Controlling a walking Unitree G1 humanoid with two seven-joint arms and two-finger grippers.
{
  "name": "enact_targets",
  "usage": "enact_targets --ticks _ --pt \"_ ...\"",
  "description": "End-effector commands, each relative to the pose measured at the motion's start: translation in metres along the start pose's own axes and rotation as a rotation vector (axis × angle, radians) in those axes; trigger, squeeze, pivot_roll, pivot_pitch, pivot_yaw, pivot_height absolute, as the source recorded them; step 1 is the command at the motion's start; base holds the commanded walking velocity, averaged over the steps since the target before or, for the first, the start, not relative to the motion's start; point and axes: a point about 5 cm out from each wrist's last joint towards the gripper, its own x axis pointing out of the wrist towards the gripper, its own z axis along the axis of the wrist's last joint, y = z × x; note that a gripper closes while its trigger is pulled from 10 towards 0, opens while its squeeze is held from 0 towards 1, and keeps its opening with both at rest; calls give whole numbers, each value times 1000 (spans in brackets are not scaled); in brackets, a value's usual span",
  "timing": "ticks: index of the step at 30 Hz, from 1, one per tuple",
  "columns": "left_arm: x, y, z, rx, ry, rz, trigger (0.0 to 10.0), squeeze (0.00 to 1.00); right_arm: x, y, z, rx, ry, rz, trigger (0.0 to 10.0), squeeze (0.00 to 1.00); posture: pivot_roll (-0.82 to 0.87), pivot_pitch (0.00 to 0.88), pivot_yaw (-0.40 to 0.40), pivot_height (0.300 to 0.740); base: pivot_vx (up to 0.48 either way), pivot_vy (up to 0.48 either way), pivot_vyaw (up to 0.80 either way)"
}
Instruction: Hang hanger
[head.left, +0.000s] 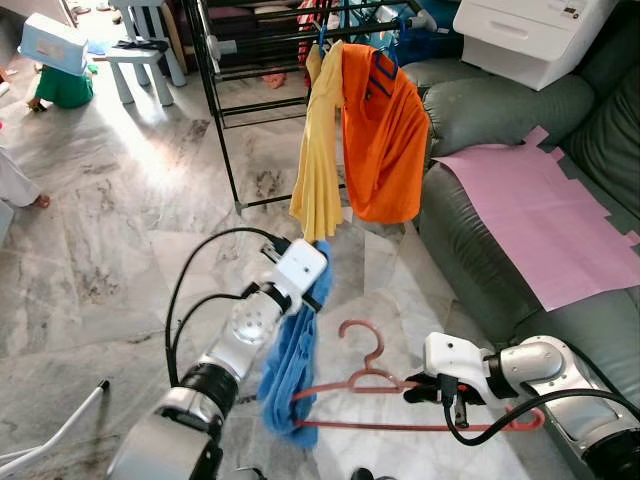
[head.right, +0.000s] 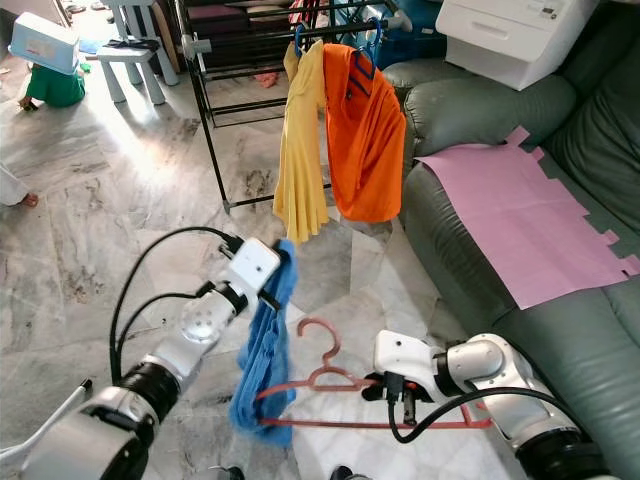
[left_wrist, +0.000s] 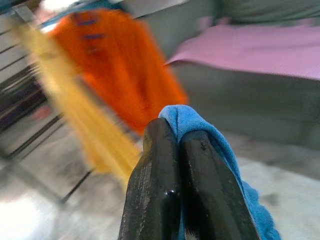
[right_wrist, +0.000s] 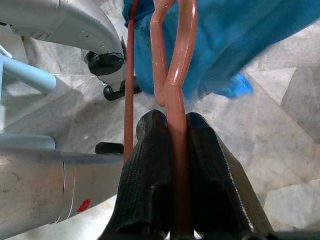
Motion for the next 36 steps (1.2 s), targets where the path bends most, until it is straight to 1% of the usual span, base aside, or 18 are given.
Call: enact_targets --ticks 1,6,8,9,10,12,14,16,20,23,24,25,26,28,30,31,34,36 --pt "4 -7 13 30 -74 -69 10000 0 1 -1 1 -9 19 -3 10000 0 -112 117 11 740 0 0 0" --pt "2 -18 9 24 -58 -145 10000 0 2 1 -5 -22 59 5 10000 0 -108 118 8 740 0 0 0" --pt "-1 -18 5 42 -44 -151 10000 0 1 2 -5 -14 61 3 10000 0 -111 117 7 740 0 0 0" --pt "-1 -12 3 43 -30 -116 10000 0 0 1 -7 -11 75 -10 10000 0 -113 118 6 740 0 0 0" --pt "-1 -12 3 43 -30 -116 10000 0 0 1 -7 -11 75 -10 10000 0 -113 118 6 740 0 0 0" --pt "-2 18 2 66 12 58 10000 0 -5 -4 -16 -5 121 -76 10000 0 -114 117 5 740 0 0 0" --pt "-3 39 4 23 22 191 10000 0 -7 -12 -19 3 136 -146 10000 0 -115 118 4 740 0 0 0" --pt "-4 46 5 10 24 222 10000 0 -8 -13 -20 -6 141 -167 10000 0 -116 117 2 740 0 0 0" --pt "-6 52 3 9 35 240 10000 0 -10 -24 -21 14 119 -277 10000 0 -116 118 1 740 0 0 0" --pt "-7 52 3 11 34 246 10000 0 -12 -34 -22 14 114 -380 10000 0 -116 118 1 740 0 0 0" --pt "-7 47 4 -7 14 216 10000 0 -12 -40 -21 38 86 -422 10000 0 -113 118 2 740 0 0 0" --pt "-7 47 4 -7 14 216 10000 0 -12 -40 -21 38 86 -422 10000 0 -113 118 2 740 0 0 0" --pt "-6 43 4 -13 3 194 10000 0 -12 -41 -18 39 62 -428 10000 0 -113 118 2 740 0 0 0" --pt "-3 31 7 -1 -25 119 10000 0 -16 -57 -8 76 -24 -566 10000 0 -111 119 1 740 0 0 0" --pt "-3 31 7 -1 -25 119 10000 0 -16 -57 -8 76 -24 -566 10000 0 -111 119 1 740 0 0 0" --pt "-2 24 9 16 -39 79 10000 0 -16 -59 0 63 -70 -562 10000 0 -111 119 1 740 0 0 0" --pt "-1 19 12 26 -57 52 10000 0 -16 -60 4 57 -98 -562 10000 0 -111 119 1 740 0 0 0" --pt "-1 16 15 42 -83 33 10000 0 -15 -65 7 100 -142 -578 10000 0 -112 118 1 740 0 0 0"
